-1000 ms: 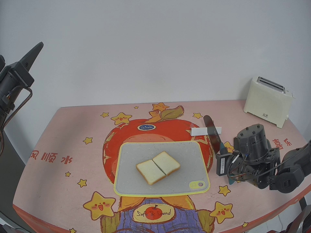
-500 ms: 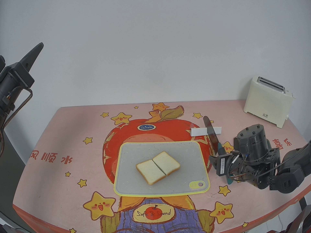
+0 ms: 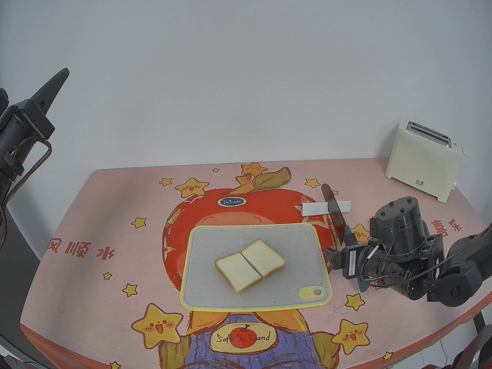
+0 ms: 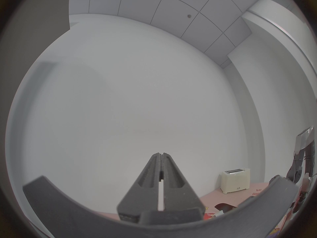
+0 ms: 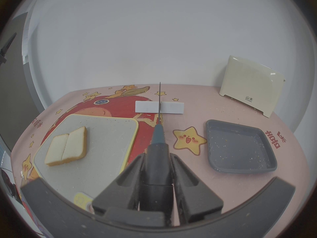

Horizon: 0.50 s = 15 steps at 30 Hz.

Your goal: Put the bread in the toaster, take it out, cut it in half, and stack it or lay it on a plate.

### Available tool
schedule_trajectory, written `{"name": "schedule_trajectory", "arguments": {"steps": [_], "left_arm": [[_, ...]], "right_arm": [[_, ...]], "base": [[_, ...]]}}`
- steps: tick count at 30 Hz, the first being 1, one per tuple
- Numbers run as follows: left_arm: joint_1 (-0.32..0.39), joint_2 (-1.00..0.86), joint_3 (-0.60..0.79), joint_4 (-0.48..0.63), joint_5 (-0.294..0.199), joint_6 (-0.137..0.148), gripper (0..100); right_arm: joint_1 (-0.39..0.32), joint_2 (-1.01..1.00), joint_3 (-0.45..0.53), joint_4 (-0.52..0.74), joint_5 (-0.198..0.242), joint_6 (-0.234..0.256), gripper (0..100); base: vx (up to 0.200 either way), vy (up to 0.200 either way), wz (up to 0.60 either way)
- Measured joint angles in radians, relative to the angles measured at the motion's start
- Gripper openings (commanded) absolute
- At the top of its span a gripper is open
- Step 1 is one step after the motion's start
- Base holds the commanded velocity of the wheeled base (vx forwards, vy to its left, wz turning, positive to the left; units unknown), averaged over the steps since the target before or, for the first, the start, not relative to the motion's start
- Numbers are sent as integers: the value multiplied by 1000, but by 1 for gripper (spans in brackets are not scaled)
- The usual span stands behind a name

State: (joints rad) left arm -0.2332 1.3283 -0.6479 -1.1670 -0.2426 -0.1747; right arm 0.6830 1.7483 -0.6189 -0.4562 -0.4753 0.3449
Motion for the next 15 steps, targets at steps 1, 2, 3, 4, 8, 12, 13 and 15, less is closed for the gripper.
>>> {"name": "schedule_trajectory", "arguments": {"steps": [1, 2, 3, 4, 8, 12, 13, 15], "left_arm": [[0, 0, 0, 0, 0, 0, 0], [0, 0, 0, 0, 0, 0, 0], [0, 0, 0, 0, 0, 0, 0], [0, 0, 0, 0, 0, 0, 0], [0, 0, 4, 0, 0, 0, 0], [0, 1, 6, 0, 0, 0, 0], [0, 1, 6, 0, 0, 0, 0], [0, 2, 7, 0, 0, 1, 0]], "right_arm": [[0, -2, 0, 0, -1, 0, 100], [0, -7, 0, 0, -4, -2, 100], [0, -9, 0, 0, -4, -2, 100], [2, -16, 1, 0, -6, -3, 100], [17, -48, 1, 1, -7, -4, 100], [53, -93, 11, -10, -4, -8, 100], [63, -104, 14, -11, -3, -8, 100], [91, -140, 18, -12, 7, -8, 100]], "base": [[0, 0, 0], [0, 0, 0], [0, 0, 0], [0, 0, 0], [0, 0, 0], [0, 0, 0], [0, 0, 0], [0, 0, 0]]}}
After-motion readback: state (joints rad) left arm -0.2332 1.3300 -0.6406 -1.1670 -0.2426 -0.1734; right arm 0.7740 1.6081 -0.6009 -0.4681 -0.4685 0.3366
